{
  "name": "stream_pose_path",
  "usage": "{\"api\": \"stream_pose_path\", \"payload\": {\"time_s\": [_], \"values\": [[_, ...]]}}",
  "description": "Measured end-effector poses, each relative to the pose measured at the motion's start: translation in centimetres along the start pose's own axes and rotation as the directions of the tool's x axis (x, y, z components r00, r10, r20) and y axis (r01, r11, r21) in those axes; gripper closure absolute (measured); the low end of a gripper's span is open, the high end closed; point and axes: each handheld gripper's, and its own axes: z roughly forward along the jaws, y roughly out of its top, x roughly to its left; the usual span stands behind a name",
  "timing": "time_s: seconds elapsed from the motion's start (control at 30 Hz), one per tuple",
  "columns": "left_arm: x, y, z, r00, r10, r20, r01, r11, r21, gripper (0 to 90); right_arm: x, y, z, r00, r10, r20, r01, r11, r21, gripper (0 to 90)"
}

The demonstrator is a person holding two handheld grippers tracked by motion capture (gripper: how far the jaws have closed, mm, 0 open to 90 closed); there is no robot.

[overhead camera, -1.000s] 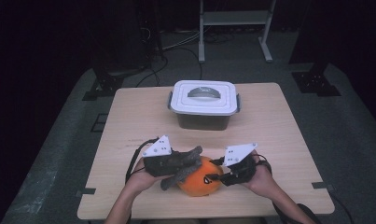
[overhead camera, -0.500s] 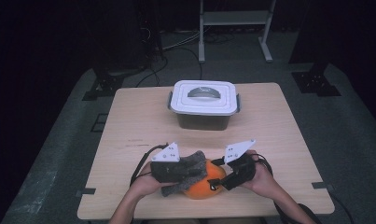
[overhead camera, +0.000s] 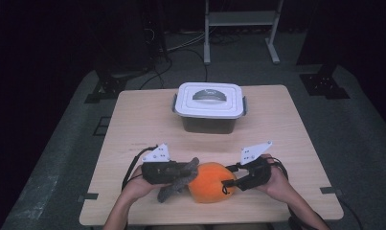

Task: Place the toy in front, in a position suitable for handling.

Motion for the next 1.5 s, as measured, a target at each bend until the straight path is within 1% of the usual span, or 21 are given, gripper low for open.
{"api": "stream_pose_path", "payload": {"time_s": [0.07,0.13,0.23,0.27,0.33,0.47,0.57,0.63,0.67,0.73,0.83,0.93,1.0,1.1,1.2,1.27,1.33,1.37,1.4,1.43,1.5], "values": [[0.0,0.0,0.0,0.9996,-0.021,0.02,0.022,0.9994,-0.026,71.5,0.2,0.0,0.0,1.0,-0.002,0.007,0.002,1.0,-0.003,46.8],[-0.2,0.2,0.3,0.9991,-0.021,0.036,0.023,0.999,-0.038,71.6,0.5,0.1,0.1,0.9998,-0.011,0.016,0.011,1.0,-0.004,46.1],[-1.4,1.4,1.1,0.9961,0.017,0.087,-0.01,0.9972,-0.074,71.6,0.8,0.3,0.4,0.9993,-0.028,0.026,0.028,1.0,-0.003,45.6],[-1.7,1.6,1.3,0.9952,0.028,0.094,-0.021,0.9969,-0.075,71.5,0.8,0.3,0.4,0.9994,-0.025,0.023,0.025,1.0,-0.003,45.6],[-2.4,2.1,2.0,0.9943,0.065,0.084,-0.061,0.997,-0.048,71.5,0.6,0.2,0.3,0.9997,-0.016,0.017,0.016,1.0,-0.001,45.5],[-2.4,1.7,2.1,0.9939,0.083,0.073,-0.081,0.9963,-0.026,71.5,0.1,-0.2,0.1,1.0,0.001,-0.001,-0.001,1.0,-0.001,45.4],[-1.8,1.1,1.5,0.9951,0.079,0.06,-0.079,0.9969,-0.001,71.3,-0.2,-0.3,0.2,0.9995,0.024,-0.019,-0.024,1.0,-0.015,45.3],[-1.1,0.6,1.2,0.9967,0.057,0.058,-0.058,0.9983,0.005,70.8,-0.3,-0.3,0.2,0.9993,0.03,-0.022,-0.031,0.999,-0.017,45.2],[-0.7,0.1,1.0,0.9975,0.031,0.063,-0.032,0.9995,0.006,70.6,-0.3,-0.3,0.2,0.9993,0.03,-0.021,-0.031,0.999,-0.017,45.2],[-0.5,-0.1,0.8,0.9982,0.026,0.054,-0.027,0.9995,0.015,70.1,-0.2,-0.2,0.2,0.9994,0.028,-0.02,-0.029,0.999,-0.019,44.9],[-0.6,0.1,0.7,0.9985,0.028,0.047,-0.029,0.9995,0.014,70.0,-0.2,-0.3,0.2,0.9991,0.036,-0.023,-0.037,0.999,-0.019,44.3],[-1.3,0.6,1.1,0.9968,0.035,0.072,-0.034,0.9993,-0.018,70.2,0.0,-0.2,0.2,0.9991,0.034,-0.025,-0.035,0.999,-0.01,41.4],[-1.8,0.9,1.4,0.9946,0.059,0.086,-0.058,0.9982,-0.01,70.2,0.1,-0.2,0.1,0.9992,0.034,-0.023,-0.034,0.999,-0.005,37.5],[-1.9,0.9,1.4,0.9937,0.078,0.08,-0.079,0.9968,0.009,70.3,0.1,-0.1,-0.3,0.9994,0.033,-0.012,-0.033,0.999,-0.007,29.2],[-1.6,0.5,1.1,0.994,0.065,0.088,-0.067,0.9976,0.021,70.3,-0.4,-0.3,-0.5,0.9973,0.067,-0.031,-0.067,0.998,-0.006,26.6],[-1.4,0.3,1.0,0.9945,0.048,0.093,-0.05,0.9986,0.017,70.3,-0.8,-0.5,-0.3,0.9945,0.09,-0.053,-0.09,0.996,0.009,24.6],[-1.3,0.3,1.0,0.9947,0.047,0.091,-0.049,0.9987,0.015,70.2,-0.9,-0.7,0.2,0.9914,0.113,-0.067,-0.111,0.994,0.019,23.1],[-1.3,0.4,1.0,0.9954,0.045,0.085,-0.046,0.9989,0.011,70.3,-0.9,-0.6,0.4,0.9906,0.119,-0.067,-0.118,0.993,0.021,24.1],[-1.3,0.6,1.0,0.9957,0.048,0.08,-0.049,0.9987,0.012,70.3,-0.9,-0.5,0.5,0.9896,0.127,-0.066,-0.126,0.992,0.023,28.3],[-1.3,0.7,0.9,0.9964,0.047,0.071,-0.047,0.9989,0.004,70.4,-0.9,-0.4,0.5,0.9891,0.134,-0.06,-0.133,0.991,0.031,36.1],[-1.4,1.1,0.7,0.9968,0.045,0.065,-0.044,0.9988,-0.021,71.1,-0.6,0.0,0.2,0.9953,0.093,-0.027,-0.092,0.995,0.026,47.0]]}}
